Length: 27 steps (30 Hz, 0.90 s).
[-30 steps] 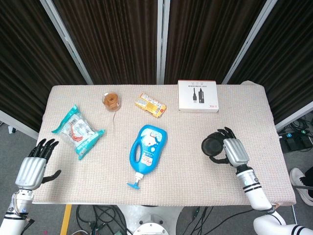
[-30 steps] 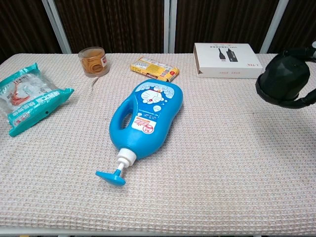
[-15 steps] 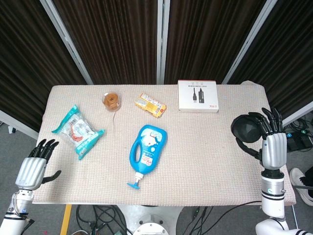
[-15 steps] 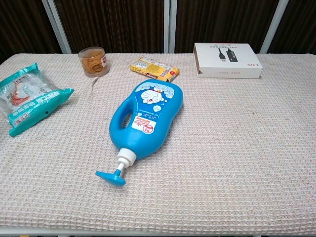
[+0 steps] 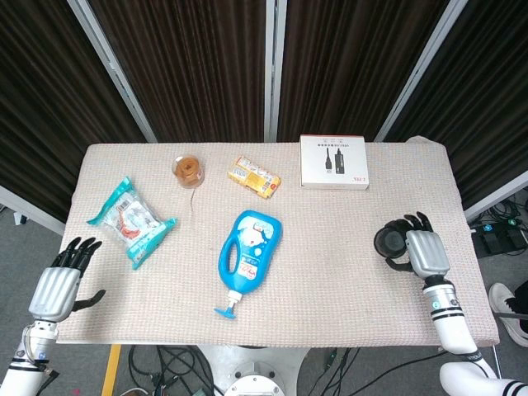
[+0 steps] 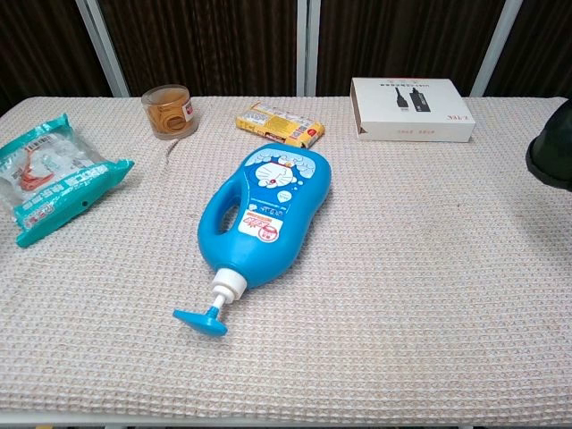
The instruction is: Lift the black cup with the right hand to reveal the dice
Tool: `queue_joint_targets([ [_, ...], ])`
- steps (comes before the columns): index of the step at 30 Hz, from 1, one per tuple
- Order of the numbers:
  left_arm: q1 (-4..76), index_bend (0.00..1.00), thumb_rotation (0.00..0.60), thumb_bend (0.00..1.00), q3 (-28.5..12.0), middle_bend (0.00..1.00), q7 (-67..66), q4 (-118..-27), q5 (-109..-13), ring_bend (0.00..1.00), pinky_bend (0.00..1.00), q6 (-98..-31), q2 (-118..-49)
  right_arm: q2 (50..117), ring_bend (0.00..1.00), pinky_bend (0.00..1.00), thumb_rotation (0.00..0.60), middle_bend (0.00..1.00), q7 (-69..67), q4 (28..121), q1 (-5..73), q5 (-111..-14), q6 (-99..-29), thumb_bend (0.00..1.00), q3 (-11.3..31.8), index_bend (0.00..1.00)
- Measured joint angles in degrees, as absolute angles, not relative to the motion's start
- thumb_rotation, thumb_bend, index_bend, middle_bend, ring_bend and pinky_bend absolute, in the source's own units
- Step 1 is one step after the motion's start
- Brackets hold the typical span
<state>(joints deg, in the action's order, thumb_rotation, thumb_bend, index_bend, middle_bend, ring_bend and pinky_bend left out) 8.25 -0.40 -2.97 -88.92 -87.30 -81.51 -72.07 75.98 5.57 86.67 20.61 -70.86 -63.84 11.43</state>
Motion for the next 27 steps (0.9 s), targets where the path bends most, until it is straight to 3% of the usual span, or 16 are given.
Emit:
queue_joint_targets([
  [6,8.3,0.1,0.6,0.17,-0.3,0.07,-2.9,-88.9,-87.2,0.0,0.19,-81.2,-72.2,76.9,0.13,0.0,0.6,0.47,7.4,87.7,22.0,-69.1,-65.5,0.19,11.3,0.43],
  [17,8.7,0.1,0.6,0.17,-0.4,0.07,-2.7,-89.5,-86.7,0.0,0.19,-80.3,-71.9,88.6,0.13,0.0,0.6,0.48,11.2,92.9,34.2,-64.5,-51.8,0.19,12.8,0.43],
  [21,8.8,0.1,0.6,0.17,-0.3,0.07,-1.7,-88.7,-86.6,0.0,0.19,-79.8,-72.3,84.6,0.13,0.0,0.6,0.48,12.8,94.3,32.3,-63.2,-55.9,0.19,13.2,0.44],
  [27,9.4,0.1,0.6,0.17,-0.2,0.07,-0.8,-87.6,-87.4,0.0,0.19,-79.4,-73.8,71.8,0.13,0.0,0.6,0.48,11.9,95.5,26.0,-57.5,-59.7,0.2,13.3,0.44],
])
